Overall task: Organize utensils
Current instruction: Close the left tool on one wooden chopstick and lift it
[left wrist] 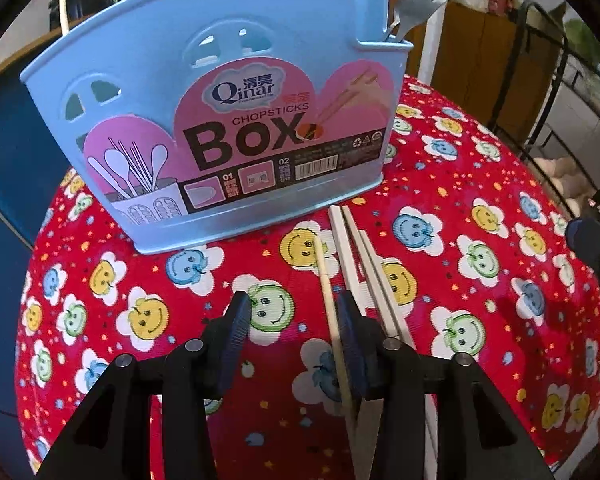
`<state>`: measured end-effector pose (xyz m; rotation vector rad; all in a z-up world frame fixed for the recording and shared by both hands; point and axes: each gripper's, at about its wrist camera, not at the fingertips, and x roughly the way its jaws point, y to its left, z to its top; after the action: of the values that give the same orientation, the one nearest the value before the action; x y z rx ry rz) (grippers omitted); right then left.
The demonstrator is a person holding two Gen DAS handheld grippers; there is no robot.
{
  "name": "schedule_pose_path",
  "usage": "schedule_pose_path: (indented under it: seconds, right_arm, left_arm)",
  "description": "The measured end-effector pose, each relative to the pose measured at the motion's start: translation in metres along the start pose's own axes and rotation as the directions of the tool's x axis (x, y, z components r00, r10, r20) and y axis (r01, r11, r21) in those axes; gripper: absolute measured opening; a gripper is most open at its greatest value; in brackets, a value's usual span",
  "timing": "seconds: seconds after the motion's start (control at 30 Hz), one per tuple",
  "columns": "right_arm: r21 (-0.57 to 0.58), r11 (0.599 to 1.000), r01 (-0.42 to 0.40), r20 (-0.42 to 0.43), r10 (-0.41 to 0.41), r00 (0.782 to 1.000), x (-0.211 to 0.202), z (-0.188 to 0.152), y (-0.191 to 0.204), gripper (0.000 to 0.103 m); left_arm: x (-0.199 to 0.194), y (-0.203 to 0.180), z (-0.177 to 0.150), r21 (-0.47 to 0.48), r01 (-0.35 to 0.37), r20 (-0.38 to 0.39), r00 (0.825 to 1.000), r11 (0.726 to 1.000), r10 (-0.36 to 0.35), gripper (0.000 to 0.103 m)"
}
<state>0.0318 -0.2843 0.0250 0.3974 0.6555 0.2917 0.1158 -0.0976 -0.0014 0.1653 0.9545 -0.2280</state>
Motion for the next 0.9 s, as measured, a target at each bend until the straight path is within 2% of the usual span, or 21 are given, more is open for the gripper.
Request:
schedule_pose_path:
  seconds: [0.1,0.13,0.23,0.43,0.67,0.7,0.9]
  right_arm:
    - [-0.002,1.0,-0.003,-0.001,0.003,1.0,0.0,0.0,0.001,0.029]
    - [-0.003,1.0,-0.004,-0.002,0.004,1.0,0.0,-0.001,0.001,0.029]
    - [-0.005,1.0,-0.006,-0.003,0.006,1.0,0.0,-0.002,0.002,0.029]
    - [0.0,1.0,-0.014,-0.011,0.014,1.0,0.001,-0.003,0.004,0.029]
    - [-0.025,1.0,-0.019,-0.027,0.018,0.999,0.003,-0.005,0.013,0.029]
    - [-0.03,0.999,-0.019,-0.031,0.018,0.999,0.004,-0.005,0.014,0.029]
    - [-0.045,0.999,-0.027,-0.064,0.024,0.998,0.012,-0.007,0.022,0.029]
  left_arm:
    - [0.0,0.0,0.001,0.011,-0.006,-0.01,1.0,1.0,0.006,0.042]
    - [-0.001,-0.001,0.001,0.02,-0.009,-0.013,1.0,1.0,0.009,0.034]
    - [-0.002,-0.002,0.001,0.042,-0.004,-0.029,1.0,0.999,0.005,0.021]
    - [-0.002,0.012,0.004,-0.04,0.08,-0.071,0.994,0.996,-0.083,0.007]
    - [-0.008,0.029,0.001,-0.14,0.149,-0.041,0.987,0.979,-0.156,0.005]
    - [-0.011,0.032,0.001,-0.151,0.155,-0.029,0.987,0.976,-0.161,0.0]
    - [-0.033,0.049,-0.001,-0.172,0.17,0.031,0.985,0.97,-0.167,0.0]
